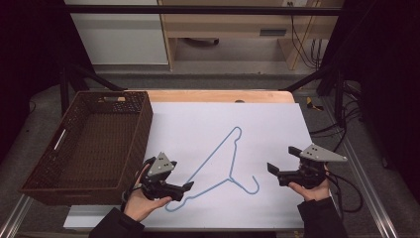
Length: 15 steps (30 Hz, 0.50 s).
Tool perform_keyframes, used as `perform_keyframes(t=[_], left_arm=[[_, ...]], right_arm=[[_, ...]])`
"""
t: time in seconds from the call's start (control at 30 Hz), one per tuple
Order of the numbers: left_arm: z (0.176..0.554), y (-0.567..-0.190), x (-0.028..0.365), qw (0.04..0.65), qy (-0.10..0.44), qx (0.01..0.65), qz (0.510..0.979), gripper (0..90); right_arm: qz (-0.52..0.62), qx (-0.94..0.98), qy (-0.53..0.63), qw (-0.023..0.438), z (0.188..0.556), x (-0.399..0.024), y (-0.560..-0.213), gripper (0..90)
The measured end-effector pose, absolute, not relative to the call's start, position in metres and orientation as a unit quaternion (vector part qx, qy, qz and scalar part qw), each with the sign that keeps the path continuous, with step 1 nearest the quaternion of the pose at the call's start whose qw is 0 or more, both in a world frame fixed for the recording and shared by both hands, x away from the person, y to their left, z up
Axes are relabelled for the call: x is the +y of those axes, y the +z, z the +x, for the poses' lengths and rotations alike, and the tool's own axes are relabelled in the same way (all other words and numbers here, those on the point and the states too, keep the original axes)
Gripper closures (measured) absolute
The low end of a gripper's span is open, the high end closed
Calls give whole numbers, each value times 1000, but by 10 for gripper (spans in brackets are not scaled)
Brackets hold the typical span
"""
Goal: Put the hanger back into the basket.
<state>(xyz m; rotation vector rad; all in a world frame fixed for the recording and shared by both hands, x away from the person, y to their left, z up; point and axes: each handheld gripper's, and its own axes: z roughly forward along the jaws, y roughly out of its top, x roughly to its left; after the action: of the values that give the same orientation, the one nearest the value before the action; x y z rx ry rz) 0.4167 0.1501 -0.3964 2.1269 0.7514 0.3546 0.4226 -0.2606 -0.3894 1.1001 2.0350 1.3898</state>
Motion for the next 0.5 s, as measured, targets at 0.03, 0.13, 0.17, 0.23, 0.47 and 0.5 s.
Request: perform_keyframes(t=[0.03, 0.13, 0.17, 0.23, 0.47, 0.5], left_arm=[[418, -397, 147, 413, 138, 298, 849, 150], [422, -398, 139, 407, 129, 292, 856, 156], [422, -398, 139, 407, 129, 292, 856, 159], [424, -400, 133, 403, 127, 288, 859, 161], [432, -407, 118, 383, 110, 280, 873, 185], [433, -408, 117, 379, 109, 278, 876, 185]], right_arm=[[397, 736, 502, 220, 423, -261, -390, 29], [397, 736, 502, 220, 423, -261, -390, 30], [397, 736, 502, 220, 423, -261, -390, 30], [398, 736, 502, 219, 423, -260, -390, 31], [397, 736, 503, 218, 423, -260, -390, 32], [398, 736, 502, 218, 423, -260, -390, 33]])
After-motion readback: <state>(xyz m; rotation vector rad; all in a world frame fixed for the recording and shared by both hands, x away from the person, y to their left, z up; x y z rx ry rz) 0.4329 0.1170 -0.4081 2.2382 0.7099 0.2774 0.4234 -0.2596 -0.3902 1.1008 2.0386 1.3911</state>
